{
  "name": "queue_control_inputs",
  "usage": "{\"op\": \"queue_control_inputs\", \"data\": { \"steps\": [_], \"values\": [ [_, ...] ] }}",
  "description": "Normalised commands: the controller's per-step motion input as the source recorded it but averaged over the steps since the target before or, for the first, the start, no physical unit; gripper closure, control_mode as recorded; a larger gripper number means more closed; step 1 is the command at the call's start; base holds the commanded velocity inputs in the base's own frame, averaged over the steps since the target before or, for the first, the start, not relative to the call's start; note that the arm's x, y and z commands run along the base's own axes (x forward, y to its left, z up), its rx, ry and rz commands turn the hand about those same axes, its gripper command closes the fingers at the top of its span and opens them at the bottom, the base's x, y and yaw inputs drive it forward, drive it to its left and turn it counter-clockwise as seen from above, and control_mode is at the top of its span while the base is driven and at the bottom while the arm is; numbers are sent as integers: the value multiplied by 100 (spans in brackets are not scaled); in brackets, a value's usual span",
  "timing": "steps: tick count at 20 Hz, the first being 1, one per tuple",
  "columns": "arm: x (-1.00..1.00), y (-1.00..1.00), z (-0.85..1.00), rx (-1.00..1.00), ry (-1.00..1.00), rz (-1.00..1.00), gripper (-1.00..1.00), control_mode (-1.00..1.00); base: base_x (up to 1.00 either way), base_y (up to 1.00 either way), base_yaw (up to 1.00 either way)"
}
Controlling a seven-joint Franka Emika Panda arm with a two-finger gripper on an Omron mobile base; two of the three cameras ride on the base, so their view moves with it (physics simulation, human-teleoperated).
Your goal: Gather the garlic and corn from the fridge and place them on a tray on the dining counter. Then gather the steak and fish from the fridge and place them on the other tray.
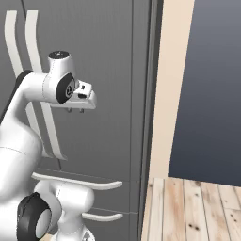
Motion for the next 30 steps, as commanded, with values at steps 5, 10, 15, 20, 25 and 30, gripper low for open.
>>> {"op": "queue_control_inputs", "data": {
  "steps": [5, 10, 15, 20, 25, 30],
  "values": [
    [-51, 0, 0, 0, -6, 1, -100, -100, 0, 0, 0],
    [-57, 5, 0, 1, -5, 0, -100, -100, 0, 0, 0],
    [-35, 18, 4, 1, -4, 0, -100, -100, 0, 0, 0],
    [-39, 3, 6, 1, -1, 0, -100, -100, 0, 0, 0],
    [0, 0, 0, 0, 0, 0, -100, -100, 0, 0, 0],
    [0, 0, 0, 0, 0, 0, -100, -100, 0, 0, 0]
  ]
}}
